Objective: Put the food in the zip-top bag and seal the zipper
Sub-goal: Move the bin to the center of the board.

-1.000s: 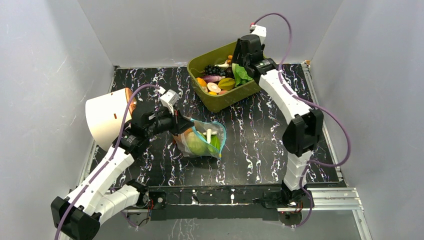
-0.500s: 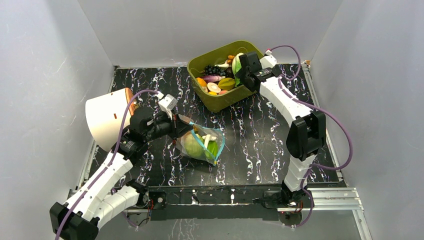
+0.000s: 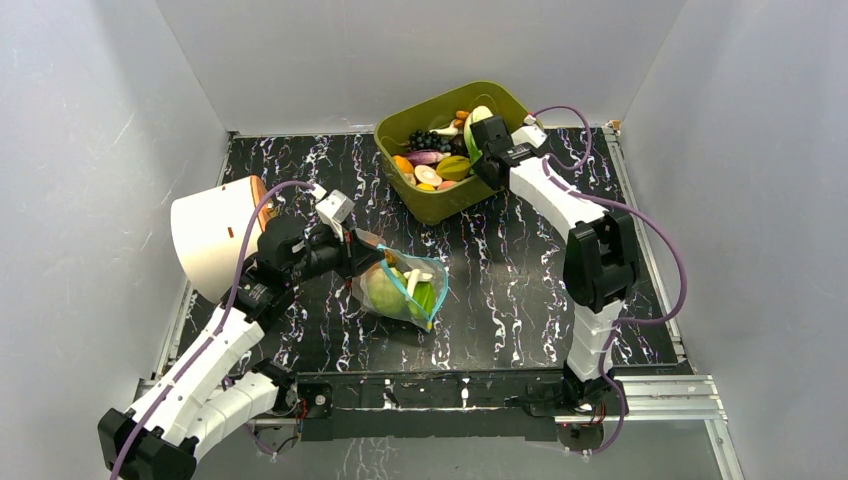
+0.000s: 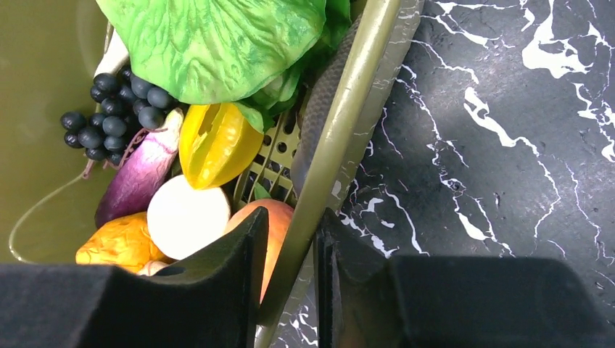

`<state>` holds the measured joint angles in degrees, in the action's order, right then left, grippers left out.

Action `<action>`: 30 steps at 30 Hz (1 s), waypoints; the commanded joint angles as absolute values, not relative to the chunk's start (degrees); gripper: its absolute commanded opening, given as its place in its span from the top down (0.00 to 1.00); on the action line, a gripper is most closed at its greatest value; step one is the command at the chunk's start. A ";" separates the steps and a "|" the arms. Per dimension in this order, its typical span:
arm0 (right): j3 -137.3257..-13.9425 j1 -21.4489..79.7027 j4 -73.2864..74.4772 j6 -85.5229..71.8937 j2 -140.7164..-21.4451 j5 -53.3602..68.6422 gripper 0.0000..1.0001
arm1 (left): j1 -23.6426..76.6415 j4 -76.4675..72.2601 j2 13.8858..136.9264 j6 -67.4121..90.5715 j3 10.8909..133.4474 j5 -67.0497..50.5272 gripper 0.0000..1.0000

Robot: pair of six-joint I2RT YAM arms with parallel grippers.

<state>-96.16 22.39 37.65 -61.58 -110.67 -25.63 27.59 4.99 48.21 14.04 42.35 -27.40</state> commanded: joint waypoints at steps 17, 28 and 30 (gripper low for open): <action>-80.39 18.68 32.52 -20.27 -91.61 -33.26 0.89 | 27.68 2.99 45.07 12.22 42.16 -27.79 1.00; -79.32 16.70 33.56 -15.09 -87.97 -28.62 0.60 | 27.66 2.96 45.25 12.22 42.05 -28.31 1.00; -82.37 16.66 36.05 -15.82 -89.04 -28.86 0.58 | 27.58 2.87 45.18 12.33 42.03 -28.28 1.00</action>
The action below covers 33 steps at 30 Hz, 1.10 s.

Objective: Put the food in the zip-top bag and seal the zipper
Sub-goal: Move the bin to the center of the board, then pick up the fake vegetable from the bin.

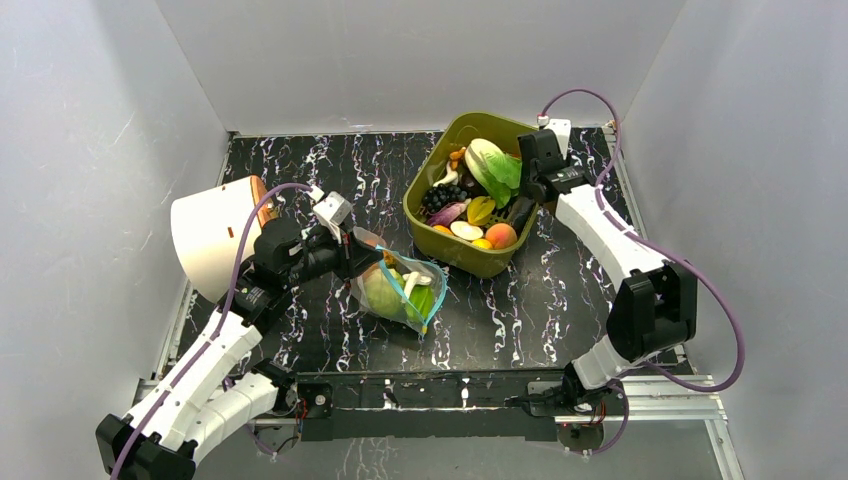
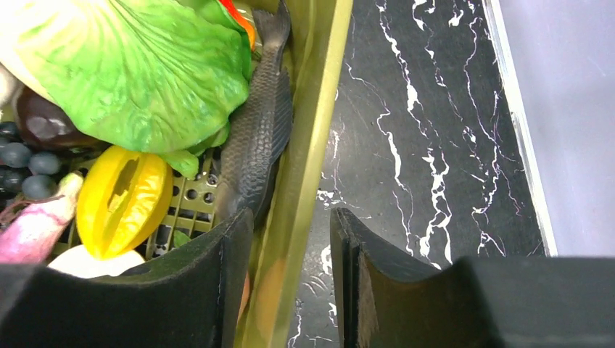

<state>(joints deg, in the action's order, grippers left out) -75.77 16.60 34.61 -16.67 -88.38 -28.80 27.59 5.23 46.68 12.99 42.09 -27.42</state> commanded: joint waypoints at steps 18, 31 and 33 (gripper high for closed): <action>-89.03 18.02 18.20 -16.98 -97.68 -4.28 0.66 | 27.59 2.72 45.66 12.13 42.06 -28.26 1.00; -94.75 24.78 10.38 -38.63 -111.85 -13.76 0.57 | 27.38 2.03 45.84 12.74 41.89 -29.14 1.00; -95.63 25.06 10.32 -41.55 -113.30 -16.74 0.57 | 27.47 2.02 45.81 12.75 41.89 -29.37 1.00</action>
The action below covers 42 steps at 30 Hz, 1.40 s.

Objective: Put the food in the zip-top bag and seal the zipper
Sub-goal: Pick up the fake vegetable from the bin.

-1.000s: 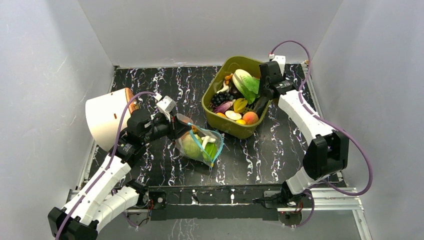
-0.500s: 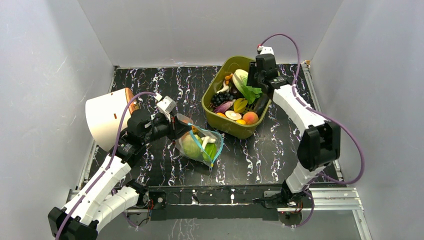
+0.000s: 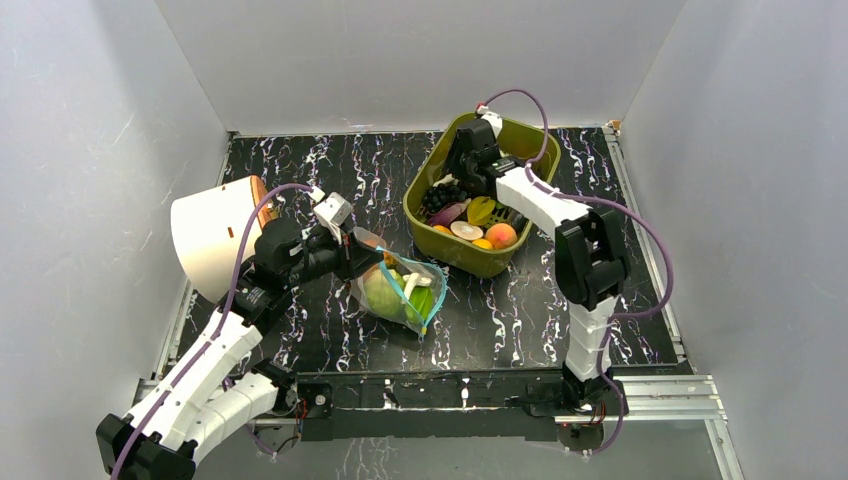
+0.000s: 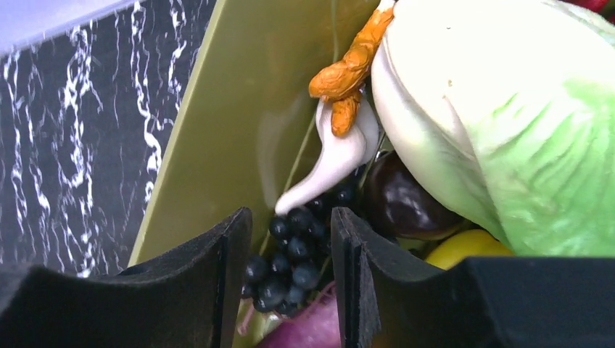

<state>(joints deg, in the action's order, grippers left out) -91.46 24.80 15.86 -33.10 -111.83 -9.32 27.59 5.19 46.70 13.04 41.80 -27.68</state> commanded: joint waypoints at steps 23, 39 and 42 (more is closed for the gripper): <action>-107.04 25.26 9.81 -61.85 -128.92 -27.04 0.58 | 27.33 1.58 45.36 13.18 41.60 -29.96 1.00; -104.38 24.60 7.14 -56.91 -126.86 -28.26 0.95 | 27.33 1.79 45.17 13.01 41.59 -29.84 1.00; -102.03 24.61 6.10 -54.83 -124.45 -28.53 1.00 | 27.33 1.63 44.90 13.18 41.41 -29.81 1.00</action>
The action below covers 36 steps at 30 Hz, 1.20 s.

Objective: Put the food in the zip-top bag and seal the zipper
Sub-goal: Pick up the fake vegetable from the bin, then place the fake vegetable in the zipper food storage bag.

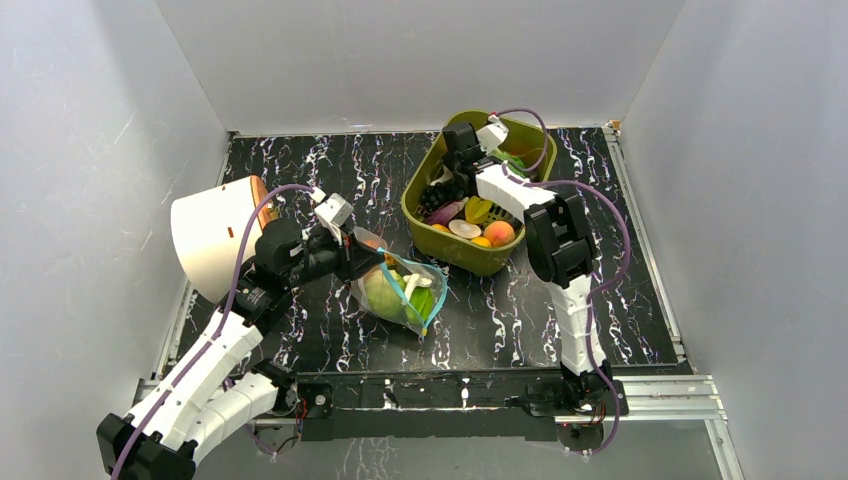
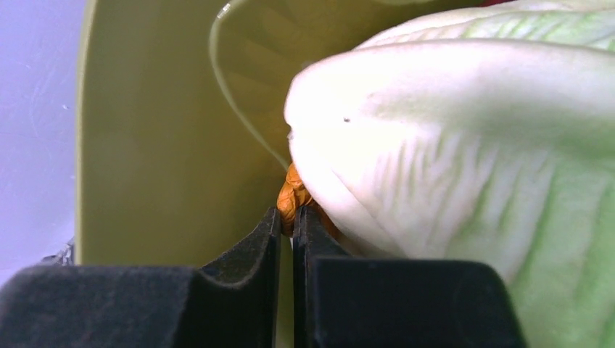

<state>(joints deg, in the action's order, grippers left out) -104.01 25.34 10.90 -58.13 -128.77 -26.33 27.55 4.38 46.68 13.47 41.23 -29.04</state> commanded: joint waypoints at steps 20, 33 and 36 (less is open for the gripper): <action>-93.40 23.39 6.29 -35.74 -109.26 -21.62 1.00 | 27.33 1.84 47.61 20.91 44.36 -30.93 1.00; -80.30 23.38 16.11 -26.52 -86.63 -3.92 1.00 | 27.33 1.60 47.55 27.07 46.65 -32.05 1.00; -76.66 23.40 18.27 -25.82 -80.65 0.72 1.00 | 27.31 0.95 47.64 27.78 46.41 -32.03 1.00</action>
<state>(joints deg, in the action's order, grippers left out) -79.99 23.51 14.79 -28.32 -87.72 -7.44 27.53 4.36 48.34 25.74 43.94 -30.48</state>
